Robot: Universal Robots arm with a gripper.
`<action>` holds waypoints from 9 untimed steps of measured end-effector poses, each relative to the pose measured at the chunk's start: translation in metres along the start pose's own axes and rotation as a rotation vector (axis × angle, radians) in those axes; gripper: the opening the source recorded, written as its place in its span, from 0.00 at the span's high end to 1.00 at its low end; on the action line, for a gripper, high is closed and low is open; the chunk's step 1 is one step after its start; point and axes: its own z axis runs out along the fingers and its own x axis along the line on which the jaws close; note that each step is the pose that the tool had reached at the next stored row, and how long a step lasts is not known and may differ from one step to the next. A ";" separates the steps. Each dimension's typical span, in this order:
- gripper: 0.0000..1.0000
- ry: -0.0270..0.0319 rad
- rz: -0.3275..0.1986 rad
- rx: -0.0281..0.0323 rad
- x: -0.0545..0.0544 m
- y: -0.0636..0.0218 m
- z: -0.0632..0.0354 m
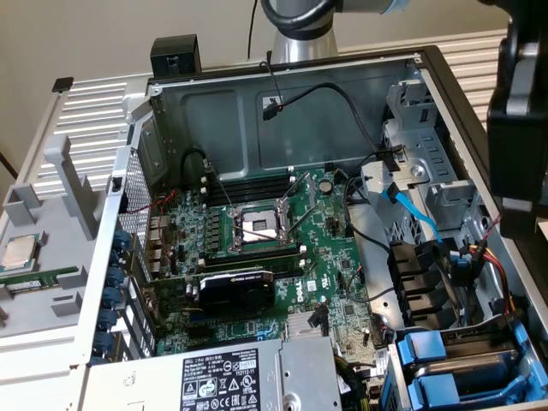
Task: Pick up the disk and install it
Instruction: 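Insert the first disk wire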
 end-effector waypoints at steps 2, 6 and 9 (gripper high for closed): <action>0.51 0.0261 -0.023 0.0154 0.000 0.0002 -0.0001; 0.51 0.0583 -0.066 0.0306 0.000 0.0006 0.0007; 0.51 0.0722 -0.093 0.0245 0.000 0.0009 0.0009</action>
